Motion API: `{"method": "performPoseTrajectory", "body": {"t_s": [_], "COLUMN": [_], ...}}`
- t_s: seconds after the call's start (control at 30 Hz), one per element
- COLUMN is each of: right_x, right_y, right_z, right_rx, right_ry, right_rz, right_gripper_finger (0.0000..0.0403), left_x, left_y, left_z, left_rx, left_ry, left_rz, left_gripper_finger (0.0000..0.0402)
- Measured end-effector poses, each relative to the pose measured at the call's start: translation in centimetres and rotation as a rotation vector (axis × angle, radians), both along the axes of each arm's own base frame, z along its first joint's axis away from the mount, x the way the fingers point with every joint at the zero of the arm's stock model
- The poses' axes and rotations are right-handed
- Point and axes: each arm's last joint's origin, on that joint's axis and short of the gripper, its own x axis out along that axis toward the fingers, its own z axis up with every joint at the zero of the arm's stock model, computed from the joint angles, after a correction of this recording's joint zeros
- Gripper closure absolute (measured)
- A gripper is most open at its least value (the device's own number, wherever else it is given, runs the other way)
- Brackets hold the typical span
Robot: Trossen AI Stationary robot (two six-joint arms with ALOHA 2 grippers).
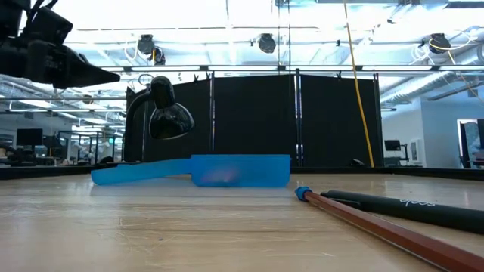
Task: Pick & place school supplies into a supply box
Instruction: Put the black pen into the blue supply box
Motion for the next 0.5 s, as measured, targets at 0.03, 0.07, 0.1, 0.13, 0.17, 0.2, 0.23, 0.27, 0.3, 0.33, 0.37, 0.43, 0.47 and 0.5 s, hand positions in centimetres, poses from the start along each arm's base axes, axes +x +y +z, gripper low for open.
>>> {"method": "performPoseTrajectory", "body": {"t_s": [0.03,0.07,0.1,0.13,0.17,0.2,0.23,0.27,0.3,0.33,0.37,0.43,0.47,0.5], "right_x": [0.2,0.4,0.6,0.8,1.1,1.4,1.6,1.8,1.9,1.9,1.9,1.7,1.4,1.1], "right_y": [0.1,0.1,0.3,0.5,0.7,0.9,1.1,1.2,1.3,1.3,1.3,1.1,1.0,0.8], "right_z": [-0.8,-1.6,-2.5,-3.6,-4.7,-5.8,-7.0,-8.1,-9.1,-10.2,-11.2,-13.3,-14.3,-15.2], "right_rx": [0.011,0.021,0.035,0.057,0.088,0.112,0.129,0.142,0.156,0.178,0.205,0.255,0.265,0.27], "right_ry": [0.031,0.058,0.084,0.116,0.146,0.169,0.182,0.186,0.188,0.195,0.197,0.229,0.257,0.285], "right_rz": [-0.026,-0.047,-0.063,-0.071,-0.067,-0.057,-0.052,-0.055,-0.068,-0.086,-0.12,-0.202,-0.235,-0.261], "right_gripper_finger": [0.0403,0.0403,0.0403,0.0403,0.0403,0.0402,0.0401,0.0398,0.0394,0.0387,0.0378,0.0356,0.0343,0.033], "left_x": [0.0,0.0,0.0,0.0,0.0,0.0,0.0,0.0,0.0,0.0,0.0,0.0,0.0,0.0], "left_y": [0.0,0.0,0.0,0.0,0.0,0.0,0.0,0.0,0.0,0.0,0.0,0.0,0.0,0.0], "left_z": [0.0,0.0,0.0,0.1,0.1,0.1,0.1,0.1,0.1,0.1,0.1,0.1,0.1,0.1], "left_rx": [-0.001,-0.003,-0.003,-0.004,-0.005,-0.008,-0.008,-0.008,-0.008,-0.008,-0.008,-0.009,-0.013,-0.018], "left_ry": [-0.003,-0.005,-0.006,-0.007,-0.008,-0.008,-0.009,-0.01,-0.011,-0.011,-0.011,-0.011,-0.012,-0.014], "left_rz": [0.0,0.0,0.0,0.0,0.0,0.0,0.0,0.0,0.0,0.0,0.0,0.0,0.0,0.001], "left_gripper_finger": [0.0355,0.0355,0.0355,0.0355,0.0355,0.0355,0.0355,0.0355,0.0355,0.0355,0.0355,0.0355,0.0355,0.0355]}}
